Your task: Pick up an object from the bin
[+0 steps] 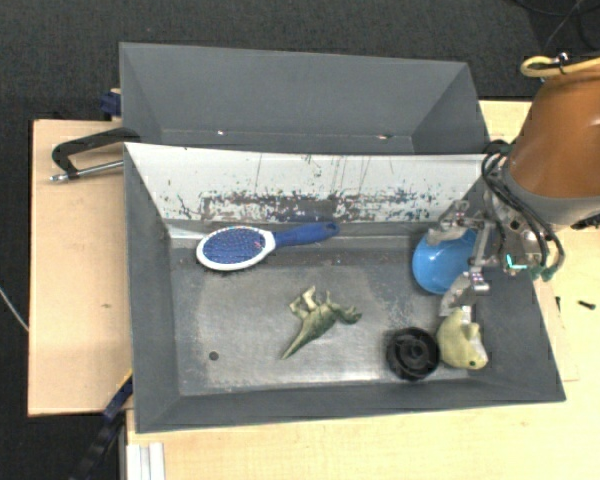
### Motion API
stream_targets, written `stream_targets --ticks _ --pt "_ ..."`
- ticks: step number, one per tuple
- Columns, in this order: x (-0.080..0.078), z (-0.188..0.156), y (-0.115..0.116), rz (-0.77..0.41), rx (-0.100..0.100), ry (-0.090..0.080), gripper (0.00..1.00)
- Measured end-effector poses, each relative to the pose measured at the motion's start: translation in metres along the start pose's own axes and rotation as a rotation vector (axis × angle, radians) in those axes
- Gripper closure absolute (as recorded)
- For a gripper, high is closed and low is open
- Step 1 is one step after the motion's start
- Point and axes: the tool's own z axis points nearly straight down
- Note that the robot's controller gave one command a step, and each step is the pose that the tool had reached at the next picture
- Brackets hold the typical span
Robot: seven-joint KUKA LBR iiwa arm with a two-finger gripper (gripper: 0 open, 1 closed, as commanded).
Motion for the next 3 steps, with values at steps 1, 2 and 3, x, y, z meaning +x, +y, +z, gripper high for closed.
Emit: stream_targets --ticks 1,2,3 --pt "-0.0538 0.1418 -0.0666 0.006 0.001 -0.01 0.0" --pt "-0.06 0.1505 -0.0641 0.174 -0.003 -0.013 0.0" --pt "-0.0616 0.149 -0.0633 0.173 0.0 -0.013 0.0"
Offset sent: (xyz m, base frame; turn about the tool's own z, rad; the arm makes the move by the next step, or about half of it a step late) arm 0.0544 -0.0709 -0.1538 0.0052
